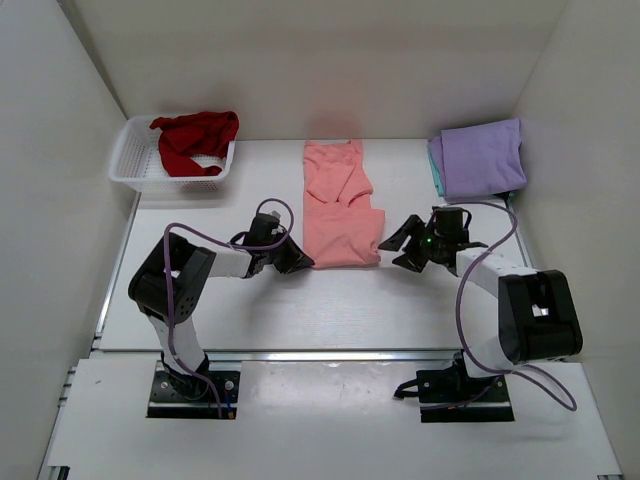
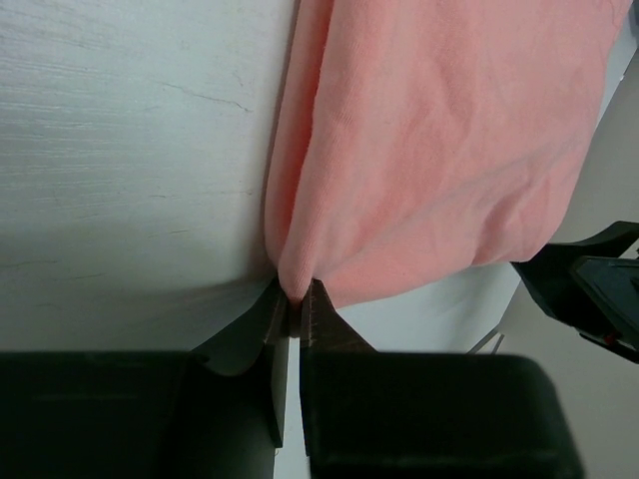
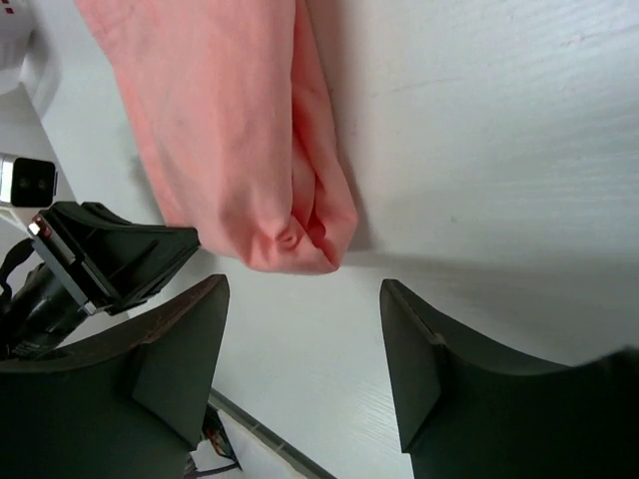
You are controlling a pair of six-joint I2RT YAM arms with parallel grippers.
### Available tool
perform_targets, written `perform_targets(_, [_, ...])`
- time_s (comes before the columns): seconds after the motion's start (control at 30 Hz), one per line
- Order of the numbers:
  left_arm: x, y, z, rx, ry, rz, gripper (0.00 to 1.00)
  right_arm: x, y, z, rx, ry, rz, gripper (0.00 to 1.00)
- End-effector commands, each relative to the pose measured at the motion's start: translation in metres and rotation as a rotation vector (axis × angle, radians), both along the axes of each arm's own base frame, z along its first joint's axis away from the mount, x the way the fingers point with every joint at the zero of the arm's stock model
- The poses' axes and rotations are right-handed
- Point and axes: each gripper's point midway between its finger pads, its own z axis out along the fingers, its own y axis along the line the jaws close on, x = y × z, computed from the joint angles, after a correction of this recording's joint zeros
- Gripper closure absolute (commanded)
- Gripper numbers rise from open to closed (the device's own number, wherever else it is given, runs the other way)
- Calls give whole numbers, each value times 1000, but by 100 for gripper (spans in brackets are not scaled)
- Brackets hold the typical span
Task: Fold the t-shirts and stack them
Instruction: Fold the folded rectangular tshirt in 1/3 of the way, then grab one side of the 2/3 rectangular tshirt with both arms
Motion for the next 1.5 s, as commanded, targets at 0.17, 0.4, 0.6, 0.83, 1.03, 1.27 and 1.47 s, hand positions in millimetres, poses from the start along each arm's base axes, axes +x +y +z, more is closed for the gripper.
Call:
perform_targets(0.17, [-6, 5, 3, 6, -11, 3, 100, -1, 24, -10, 59, -3, 45, 41])
perform_targets(0.4, [-10, 10, 4, -1, -11, 10, 100, 22, 35, -23, 97, 3, 116, 55])
perform_targets(0.6, [-32, 14, 4, 10, 20, -41, 100, -5, 44, -23, 135, 51, 184, 100])
perform_targets(0.83, [-116, 43, 18, 30, 129, -135, 100, -124, 52, -14, 145, 217, 323, 100])
perform_targets(1.03, [-176, 56, 62, -33, 99, -176, 100, -206, 51, 1, 134, 334, 409, 100])
perform_targets(1.27, [-205, 55, 98, -127, 108, -179, 100, -238, 25, 10, 230, 395, 308, 100])
perform_targets(1.47, [-195, 51, 105, -144, 126, -163, 100, -226, 25, 26, 231, 362, 338, 100])
